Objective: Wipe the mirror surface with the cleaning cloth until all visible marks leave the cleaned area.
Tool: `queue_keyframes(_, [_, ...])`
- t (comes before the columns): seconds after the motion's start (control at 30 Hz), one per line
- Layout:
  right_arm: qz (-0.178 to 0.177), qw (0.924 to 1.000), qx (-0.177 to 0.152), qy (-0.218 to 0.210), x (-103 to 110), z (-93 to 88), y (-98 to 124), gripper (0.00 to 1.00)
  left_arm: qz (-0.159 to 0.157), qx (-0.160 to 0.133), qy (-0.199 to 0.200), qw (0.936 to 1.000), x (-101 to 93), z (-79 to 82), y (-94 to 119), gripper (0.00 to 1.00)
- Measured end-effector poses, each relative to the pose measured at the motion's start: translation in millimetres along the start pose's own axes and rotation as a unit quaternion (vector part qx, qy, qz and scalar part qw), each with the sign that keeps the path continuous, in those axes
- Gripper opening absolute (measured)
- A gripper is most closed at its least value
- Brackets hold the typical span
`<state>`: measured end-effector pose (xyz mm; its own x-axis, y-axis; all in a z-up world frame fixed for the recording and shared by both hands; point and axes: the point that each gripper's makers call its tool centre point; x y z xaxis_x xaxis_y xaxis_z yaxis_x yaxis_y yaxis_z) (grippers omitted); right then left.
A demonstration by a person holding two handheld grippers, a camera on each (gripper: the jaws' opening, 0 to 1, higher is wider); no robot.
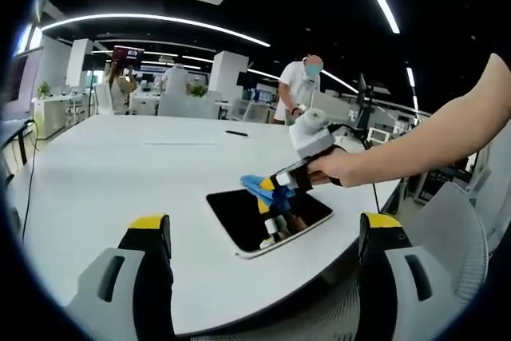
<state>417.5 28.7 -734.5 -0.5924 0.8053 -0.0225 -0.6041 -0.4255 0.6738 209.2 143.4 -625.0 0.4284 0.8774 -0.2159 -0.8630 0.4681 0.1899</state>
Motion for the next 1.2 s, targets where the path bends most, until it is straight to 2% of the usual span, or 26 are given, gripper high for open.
queue_keyframes(0.5, [0.040, 0.9985, 0.001, 0.036, 59.8, 17.3, -15.4, 0.01, -0.001, -0.001, 0.000, 1.0000, -0.4, 0.3, 0.3, 0.97])
queue_keyframes(0.9, [0.058, 0.9967, 0.011, 0.056, 87.9, 27.5, -27.8, 0.01, 0.002, -0.007, 0.003, 1.0000, 0.6, 1.7, 0.2, 0.99])
queue_keyframes(1.2, [0.062, 0.9968, 0.015, 0.048, 98.4, 28.6, -26.9, 0.01, 0.001, -0.007, 0.003, 1.0000, 0.2, 1.5, 0.4, 0.99])
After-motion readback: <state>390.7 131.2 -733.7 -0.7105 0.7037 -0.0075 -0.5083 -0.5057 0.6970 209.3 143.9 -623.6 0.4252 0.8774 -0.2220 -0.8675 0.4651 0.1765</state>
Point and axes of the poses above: the point that each gripper's makers call its tool centre point, and the gripper's own axes: y roughly backward along the fingers, x roughly to its left, z roughly out of its top, and after that the axes turned 1 degree about y, right-handed
